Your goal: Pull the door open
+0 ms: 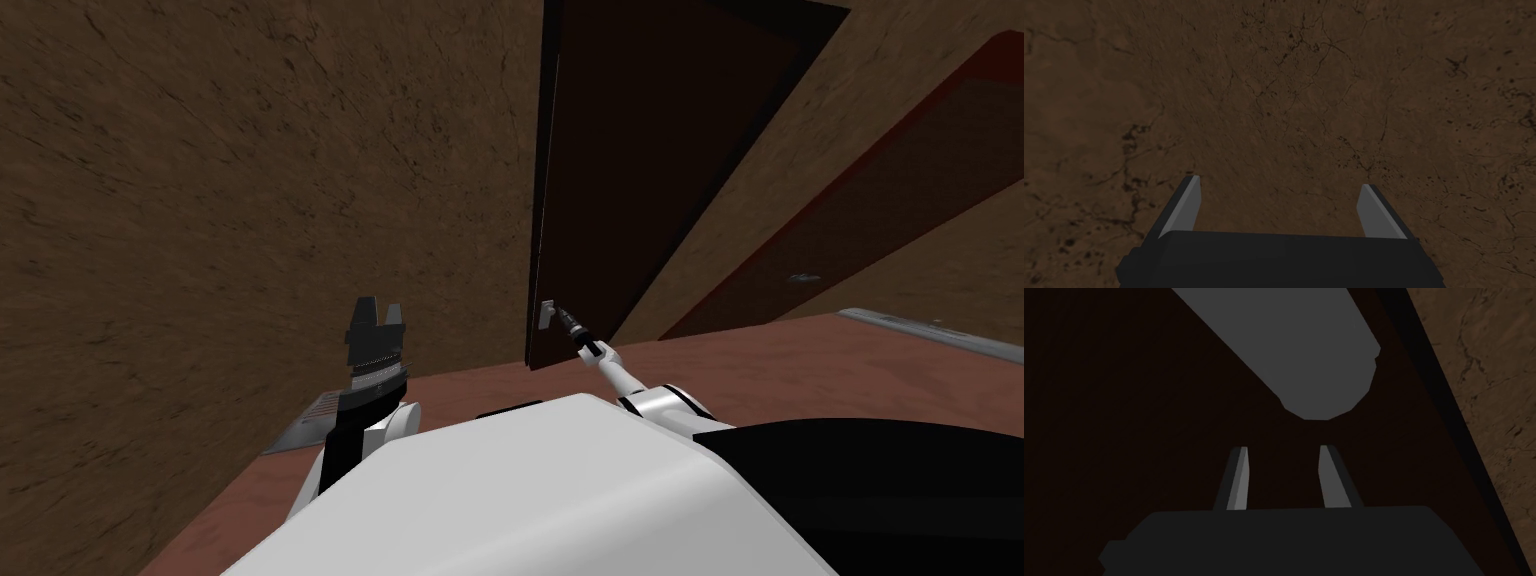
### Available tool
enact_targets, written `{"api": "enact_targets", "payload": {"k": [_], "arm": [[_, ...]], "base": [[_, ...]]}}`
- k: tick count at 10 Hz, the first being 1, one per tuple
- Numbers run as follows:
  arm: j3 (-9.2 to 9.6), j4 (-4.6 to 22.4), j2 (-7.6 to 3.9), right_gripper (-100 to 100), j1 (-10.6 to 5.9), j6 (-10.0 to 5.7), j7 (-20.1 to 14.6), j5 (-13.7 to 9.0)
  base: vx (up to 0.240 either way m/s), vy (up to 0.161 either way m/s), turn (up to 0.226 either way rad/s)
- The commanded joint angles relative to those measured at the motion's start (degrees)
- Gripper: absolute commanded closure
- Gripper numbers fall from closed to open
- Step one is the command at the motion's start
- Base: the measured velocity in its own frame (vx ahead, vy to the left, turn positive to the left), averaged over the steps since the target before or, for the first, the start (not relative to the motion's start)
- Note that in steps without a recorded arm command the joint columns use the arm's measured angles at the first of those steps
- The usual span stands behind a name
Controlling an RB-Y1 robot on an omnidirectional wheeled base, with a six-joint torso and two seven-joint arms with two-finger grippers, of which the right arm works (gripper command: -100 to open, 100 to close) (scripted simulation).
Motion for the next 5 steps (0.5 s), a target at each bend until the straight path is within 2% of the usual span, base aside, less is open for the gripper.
{"api": "enact_targets", "payload": {"k": [1, 3, 4, 5], "arm": [[-0.15, -0.5, -0.55, -100, 0.69, -0.28, 2.4, 1.0], [-0.37, -0.6, -1.38, -100, 1.43, -0.85, 5.8, 2.6], [-0.37, -0.6, -1.38, -100, 1.43, -0.85, 6.2, 2.6], [-0.48, -0.7, -1.81, -100, 1.83, -1.14, 8.3, 3.4]], "base": [[-0.030, 0.069, -0.060], [-0.032, 0.090, -0.062], [-0.030, 0.051, -0.032], [-0.023, 0.038, -0.035]]}}
